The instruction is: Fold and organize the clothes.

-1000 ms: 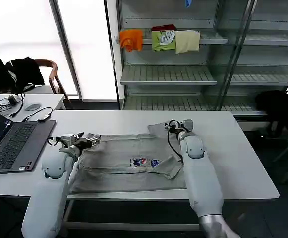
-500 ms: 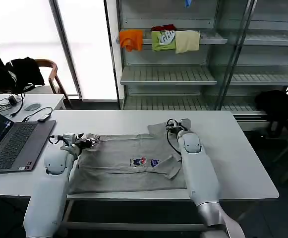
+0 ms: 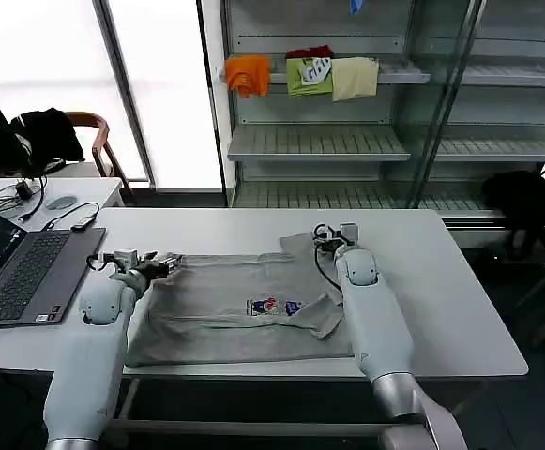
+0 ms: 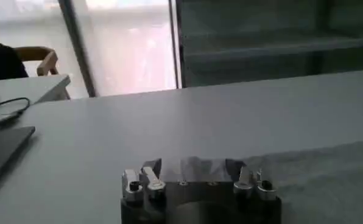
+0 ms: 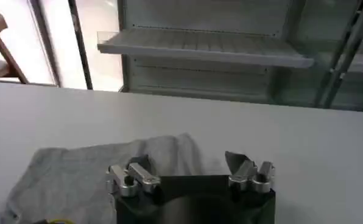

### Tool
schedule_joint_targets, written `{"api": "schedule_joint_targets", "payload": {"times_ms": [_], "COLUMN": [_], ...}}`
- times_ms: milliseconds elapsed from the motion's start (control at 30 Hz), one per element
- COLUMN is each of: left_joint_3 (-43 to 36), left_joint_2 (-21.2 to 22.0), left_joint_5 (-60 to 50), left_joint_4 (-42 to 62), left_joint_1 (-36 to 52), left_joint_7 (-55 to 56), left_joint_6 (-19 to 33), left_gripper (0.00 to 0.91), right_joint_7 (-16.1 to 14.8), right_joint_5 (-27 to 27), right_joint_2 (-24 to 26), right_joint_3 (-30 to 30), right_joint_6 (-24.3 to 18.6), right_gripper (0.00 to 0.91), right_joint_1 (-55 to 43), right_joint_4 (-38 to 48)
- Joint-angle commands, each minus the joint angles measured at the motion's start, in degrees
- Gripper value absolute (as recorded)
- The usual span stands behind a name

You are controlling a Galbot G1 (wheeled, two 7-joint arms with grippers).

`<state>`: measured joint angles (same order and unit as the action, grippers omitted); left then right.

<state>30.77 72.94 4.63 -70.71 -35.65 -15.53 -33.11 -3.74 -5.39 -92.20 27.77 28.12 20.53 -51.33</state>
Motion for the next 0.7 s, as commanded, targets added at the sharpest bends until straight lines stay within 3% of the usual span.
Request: {"api": "schedule_joint_targets", "payload": {"times_ms": [33,67,133,200,500,700], "left_joint_3": [0.2,0.2,0.2,0.2,0.1,0.2], "left_joint_2": [0.0,0.0,0.2,0.3,0.4,0.2], "left_joint_5": [-0.2,-0.3,-0.2,-0.1,0.6,1.7], "left_joint_4": [1.9,1.9,1.6,1.4,0.8,-0.9], "left_joint_1": [0.4,0.3,0.2,0.1,0.0,-0.2], "left_joint_7": [-0.2,-0.2,-0.2,-0.2,-1.7,-1.8], "left_joint_6": [0.0,0.0,0.0,0.0,0.1,0.1], "left_gripper": [0.514,0.494,0.222,0.02,0.01,0.01], "right_joint_7": [-1.2,-1.6,-1.8,-1.8,-2.8,-2.1], "right_joint_5": [-1.0,-0.8,-0.5,0.2,2.0,6.0], "right_joint_2": [-2.8,-2.8,-2.8,-2.8,-2.8,-2.8], "right_joint_3": [-0.2,-0.1,0.2,0.1,0.1,0.1], "right_joint_6": [0.2,0.3,0.3,0.2,-0.2,-0.1], "right_gripper": [0.171,0.02,0.0,0.0,0.0,0.0], "right_joint_1": [-0.2,-0.1,0.1,0.3,1.8,3.0], "right_joint_4": [1.0,0.9,0.7,0.3,-3.3,-7.0]}}
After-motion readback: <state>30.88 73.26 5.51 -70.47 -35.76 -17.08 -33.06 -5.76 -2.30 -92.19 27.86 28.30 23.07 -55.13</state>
